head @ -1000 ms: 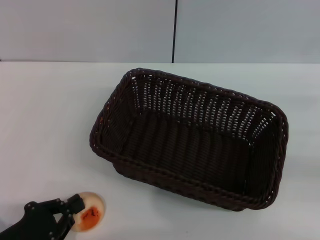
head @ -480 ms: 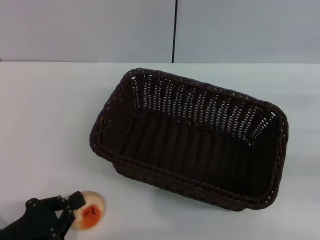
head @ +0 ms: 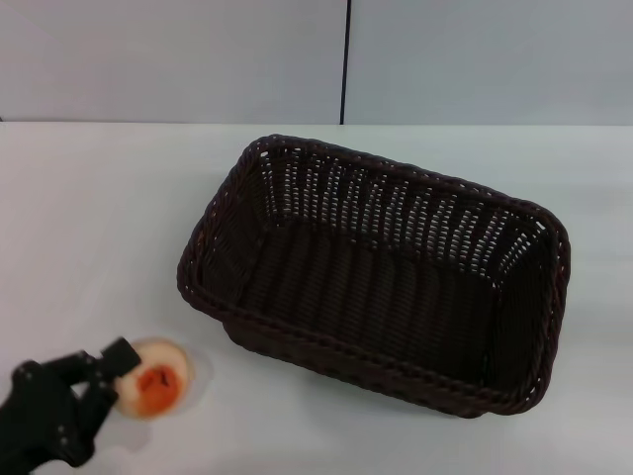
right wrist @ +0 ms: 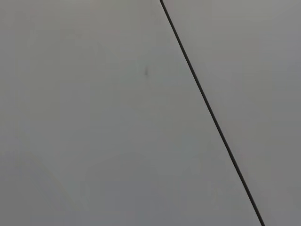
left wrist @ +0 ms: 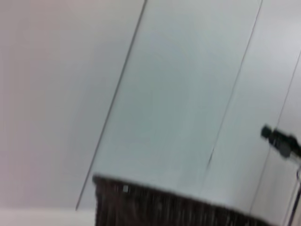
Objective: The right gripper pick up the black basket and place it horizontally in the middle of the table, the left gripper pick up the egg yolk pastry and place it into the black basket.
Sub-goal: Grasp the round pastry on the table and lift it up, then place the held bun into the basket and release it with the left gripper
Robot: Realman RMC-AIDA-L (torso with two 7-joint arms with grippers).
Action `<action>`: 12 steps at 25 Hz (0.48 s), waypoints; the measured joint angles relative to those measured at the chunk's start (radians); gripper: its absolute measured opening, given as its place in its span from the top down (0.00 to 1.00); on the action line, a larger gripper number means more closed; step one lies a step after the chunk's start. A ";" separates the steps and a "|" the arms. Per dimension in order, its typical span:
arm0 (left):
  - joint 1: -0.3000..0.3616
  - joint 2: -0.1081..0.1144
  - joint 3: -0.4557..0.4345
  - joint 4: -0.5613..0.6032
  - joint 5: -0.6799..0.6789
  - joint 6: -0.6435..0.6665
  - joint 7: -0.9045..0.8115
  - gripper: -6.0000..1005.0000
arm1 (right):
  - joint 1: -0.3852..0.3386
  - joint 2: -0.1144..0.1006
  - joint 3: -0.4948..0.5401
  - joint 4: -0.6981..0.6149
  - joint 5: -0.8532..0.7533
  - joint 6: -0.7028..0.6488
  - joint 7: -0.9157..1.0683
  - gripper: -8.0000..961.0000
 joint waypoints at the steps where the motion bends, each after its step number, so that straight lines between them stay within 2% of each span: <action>1: -0.005 0.001 -0.032 0.000 0.000 0.033 -0.005 0.94 | 0.000 0.000 0.000 0.000 0.000 0.000 0.000 0.71; 6: -0.037 -0.001 -0.126 -0.033 -0.006 0.084 -0.023 0.93 | 0.000 0.000 0.000 0.000 0.000 -0.001 0.002 0.71; 7: -0.071 -0.002 -0.184 -0.090 -0.010 0.088 -0.034 0.92 | 0.001 0.000 0.000 0.000 0.000 -0.002 0.003 0.71; 8: -0.103 -0.004 -0.204 -0.123 -0.010 0.082 -0.037 0.92 | 0.001 0.001 0.000 0.001 0.000 -0.001 0.003 0.71; 12: -0.213 -0.009 -0.199 -0.178 -0.002 0.033 -0.037 0.91 | 0.006 0.006 -0.006 0.004 0.000 -0.002 0.003 0.71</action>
